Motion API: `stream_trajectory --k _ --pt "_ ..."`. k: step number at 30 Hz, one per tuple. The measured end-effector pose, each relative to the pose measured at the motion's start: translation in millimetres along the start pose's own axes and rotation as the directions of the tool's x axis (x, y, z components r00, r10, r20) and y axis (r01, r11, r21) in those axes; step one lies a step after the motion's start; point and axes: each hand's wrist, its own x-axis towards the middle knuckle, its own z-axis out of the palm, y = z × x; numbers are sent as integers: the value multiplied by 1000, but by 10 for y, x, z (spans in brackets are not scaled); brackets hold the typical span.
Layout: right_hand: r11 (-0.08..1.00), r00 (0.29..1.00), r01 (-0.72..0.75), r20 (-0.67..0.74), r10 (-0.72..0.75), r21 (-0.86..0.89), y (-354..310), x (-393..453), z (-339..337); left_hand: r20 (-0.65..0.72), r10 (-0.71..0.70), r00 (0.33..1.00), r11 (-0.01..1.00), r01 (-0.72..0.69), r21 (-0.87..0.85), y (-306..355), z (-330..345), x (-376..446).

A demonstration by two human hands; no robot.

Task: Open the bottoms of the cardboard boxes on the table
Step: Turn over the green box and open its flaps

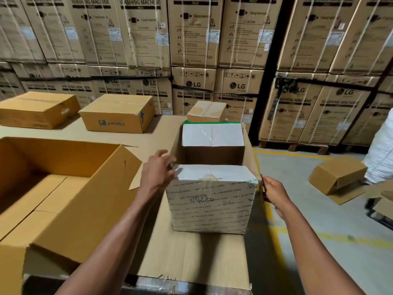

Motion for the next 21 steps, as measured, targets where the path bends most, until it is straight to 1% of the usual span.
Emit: stream_trajectory --k 1,2,3,4,5,6,7,8,9,10,11,13,14,15,16,17,18,19,21 --pt "1000 1000 -7 1 7 23 -1 -9 5 -62 87 994 994 -83 66 88 -27 39" --pt "999 1000 -11 4 10 37 11 4 9 -78 154 985 985 -147 89 185 -41 112" --pt "999 1000 -13 7 13 40 7 -4 4 -27 186 982 981 -184 65 303 -55 194" --pt "999 1000 -16 9 16 36 25 17 0 85 176 981 984 -177 7 421 -50 289" --pt "999 1000 -16 15 16 29 26 14 -4 234 145 961 989 -140 -36 529 -22 389" --pt "1000 1000 -12 23 11 25 15 -7 -8 391 123 912 992 -117 -39 632 5 472" --pt "1000 1000 -9 28 8 17 -4 -45 -16 525 99 846 994 -111 -10 727 42 520" --pt "1000 999 3 33 -3 8 -10 -80 -31 607 72 792 993 -114 31 774 119 579" --pt "1000 999 11 35 -11 -5 -12 -111 -53 644 55 763 987 -141 83 816 155 584" --pt "999 999 26 36 -25 -19 -8 -134 -78 653 43 756 973 -179 143 826 184 595" --pt "999 999 38 30 -37 -29 -8 -155 -111 636 87 767 949 -258 182 834 204 602" --pt "997 998 60 11 -60 -39 -3 -177 -192 595 174 785 914 -354 200 855 196 630" --pt "997 998 70 1 -70 -44 1 -174 -235 571 187 799 906 -366 214 877 155 657" --pt "996 997 75 -5 -76 -57 2 -162 -273 514 187 837 912 -343 227 902 91 692" --pt "993 997 81 -10 -82 -81 -3 -149 -300 395 219 892 915 -328 235 906 11 734" --pt "989 996 82 -16 -84 -122 -8 -138 -327 264 258 929 925 -317 211 913 -92 750" --pt "980 996 81 -23 -87 -182 -4 -112 -346 158 300 941 929 -326 177 907 -203 763" --pt "967 996 81 -27 -90 -240 -11 -80 -363 62 355 933 919 -361 157 924 -367 699" --pt "952 995 85 -33 -99 -294 -34 5 -379 -38 423 905 900 -416 130 949 -657 499"
